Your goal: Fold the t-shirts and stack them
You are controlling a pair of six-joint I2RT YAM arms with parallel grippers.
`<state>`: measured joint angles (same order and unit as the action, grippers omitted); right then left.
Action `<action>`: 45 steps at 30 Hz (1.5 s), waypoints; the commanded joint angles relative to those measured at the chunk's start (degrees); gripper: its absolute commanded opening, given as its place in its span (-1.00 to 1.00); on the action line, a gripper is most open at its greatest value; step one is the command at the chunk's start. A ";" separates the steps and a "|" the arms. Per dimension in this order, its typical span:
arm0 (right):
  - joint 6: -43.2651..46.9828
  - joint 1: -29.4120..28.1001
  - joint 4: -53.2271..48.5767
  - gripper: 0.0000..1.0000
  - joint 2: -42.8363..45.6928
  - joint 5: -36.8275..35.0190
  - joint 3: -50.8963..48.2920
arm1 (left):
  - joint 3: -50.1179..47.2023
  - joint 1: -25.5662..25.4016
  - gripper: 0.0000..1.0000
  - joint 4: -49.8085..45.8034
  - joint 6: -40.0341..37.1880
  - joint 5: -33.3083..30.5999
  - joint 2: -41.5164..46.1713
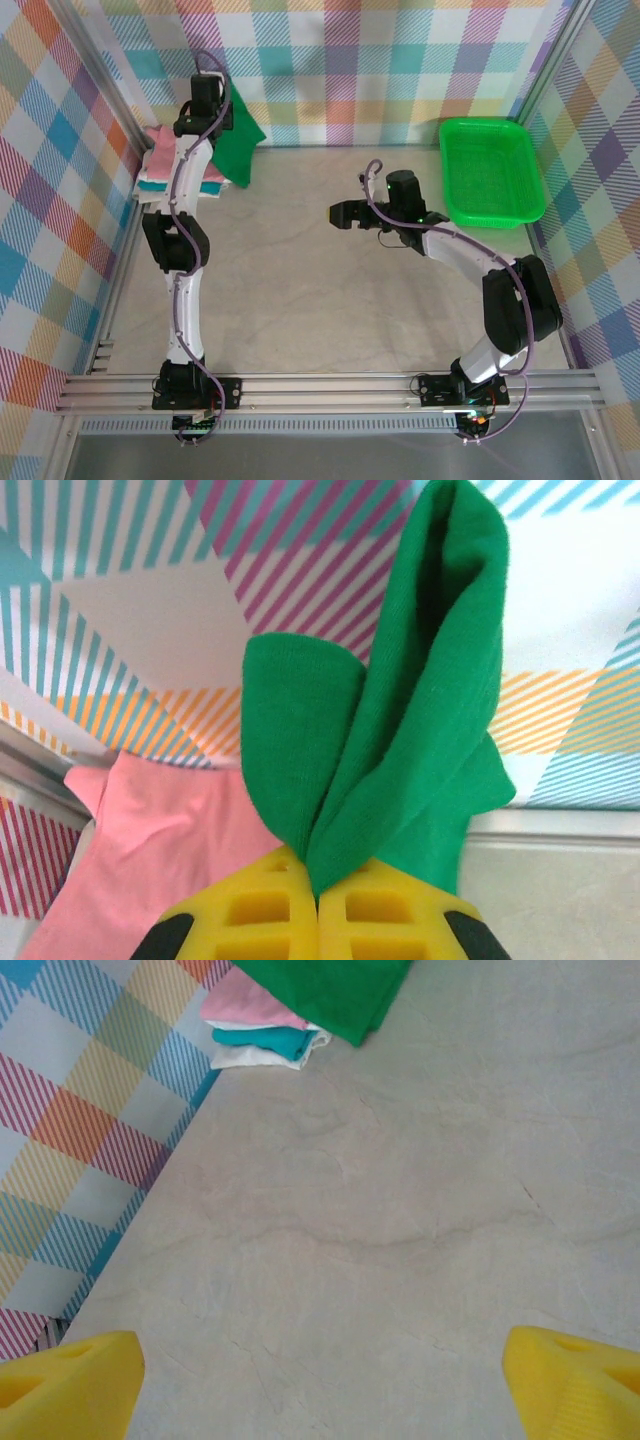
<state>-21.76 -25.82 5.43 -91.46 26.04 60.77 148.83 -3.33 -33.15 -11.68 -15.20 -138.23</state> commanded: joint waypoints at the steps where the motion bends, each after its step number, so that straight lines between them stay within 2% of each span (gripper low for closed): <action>1: -0.25 0.34 -1.07 0.85 -0.49 0.54 0.85 | 4.01 2.82 -1.00 -1.15 -0.70 3.64 0.62; 6: -0.57 0.34 -3.39 0.86 -0.12 -0.38 1.66 | 4.01 7.23 -1.00 0.36 0.62 9.35 -0.19; 16: -1.00 0.17 -7.08 0.86 1.35 -0.82 2.16 | 6.41 13.99 -1.00 4.55 1.31 10.23 -5.29; 19: -1.31 0.00 -7.19 0.87 1.94 -0.56 2.22 | 6.47 15.03 -1.00 7.10 0.34 8.32 -7.58; 20: -1.36 -0.14 -7.28 0.87 2.23 -0.65 2.16 | 6.89 15.30 -1.00 8.17 0.22 5.75 -8.71; 23: -0.92 -0.53 -7.84 0.88 3.03 -0.55 2.38 | 12.40 16.77 -1.00 6.82 0.92 3.95 -12.83; 25: -0.65 -0.63 -9.14 0.88 3.21 -0.87 2.97 | 12.42 17.43 -1.00 7.61 1.49 3.69 -13.22; 32: -0.80 -1.00 -9.17 0.89 3.11 -0.82 3.73 | 12.41 18.09 -1.00 9.86 -0.33 -3.53 -14.58; 36: -1.48 -1.29 -8.60 0.90 2.02 0.12 4.52 | 12.41 18.28 -1.00 10.24 -0.88 -4.63 -15.13; 37: -1.53 -1.40 -8.52 0.90 1.78 0.31 4.72 | 12.44 18.28 -0.87 10.39 -0.86 -4.54 -15.07; 38: -1.66 -1.49 -8.59 0.90 1.66 0.36 4.86 | 12.36 18.28 -0.47 10.43 -0.82 -3.60 -14.97; 39: -1.71 -1.53 -8.58 0.90 1.51 0.54 5.00 | 12.38 18.30 0.10 10.15 -0.96 -2.13 -14.66; 41: -1.55 -1.68 -8.42 0.91 1.55 0.68 5.12 | 12.36 18.15 0.99 9.53 0.04 -1.59 -13.72; 45: -0.15 -1.67 -8.94 0.92 1.96 0.06 5.89 | 12.40 17.04 1.00 7.48 2.15 -0.18 -10.45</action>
<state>-23.05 -27.09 -3.14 -89.43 25.36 64.49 159.20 13.74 -25.85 -11.00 -16.05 -153.27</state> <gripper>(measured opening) 0.960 0.973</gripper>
